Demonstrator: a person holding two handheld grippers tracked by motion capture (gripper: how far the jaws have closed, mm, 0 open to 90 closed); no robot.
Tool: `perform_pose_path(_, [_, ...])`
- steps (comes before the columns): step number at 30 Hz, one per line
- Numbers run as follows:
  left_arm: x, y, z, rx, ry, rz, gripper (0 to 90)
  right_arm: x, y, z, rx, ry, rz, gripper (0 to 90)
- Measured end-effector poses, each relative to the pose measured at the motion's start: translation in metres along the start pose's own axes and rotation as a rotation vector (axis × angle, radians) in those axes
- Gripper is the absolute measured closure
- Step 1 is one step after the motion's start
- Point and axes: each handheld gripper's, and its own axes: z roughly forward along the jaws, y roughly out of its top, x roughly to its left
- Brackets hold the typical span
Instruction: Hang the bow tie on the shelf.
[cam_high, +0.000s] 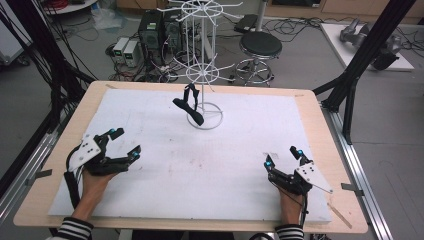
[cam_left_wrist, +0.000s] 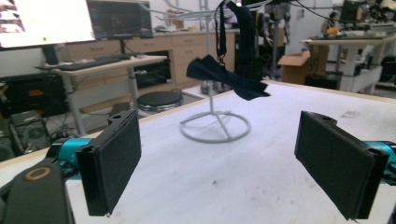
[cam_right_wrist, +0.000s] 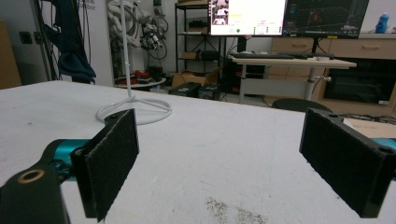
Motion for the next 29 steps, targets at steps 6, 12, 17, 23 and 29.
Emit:
perform_pose_path(6, [0.004,-0.020,-0.019,-0.037,0.055,-0.048,14.3,0.000,0.000,0.000,-0.001,-0.002,-0.003,10.9])
perform_pose_path(12, [0.004,-0.036,-0.025,-0.072,0.069,-0.070,14.1,0.000,0.000,0.000,-0.004,-0.004,-0.005,10.9])
perform_pose_path(17, [0.004,-0.036,-0.024,-0.071,0.096,-0.075,14.0,0.001,0.000,-0.001,-0.004,-0.001,-0.006,10.9])
perform_pose_path(23, [0.004,-0.036,-0.023,-0.048,0.105,-0.072,14.0,0.001,0.000,-0.001,-0.004,-0.001,-0.006,10.9])
perform_pose_path(29, [0.004,-0.036,-0.022,-0.045,0.108,-0.075,14.0,0.001,0.000,-0.001,-0.009,-0.003,-0.006,10.9])
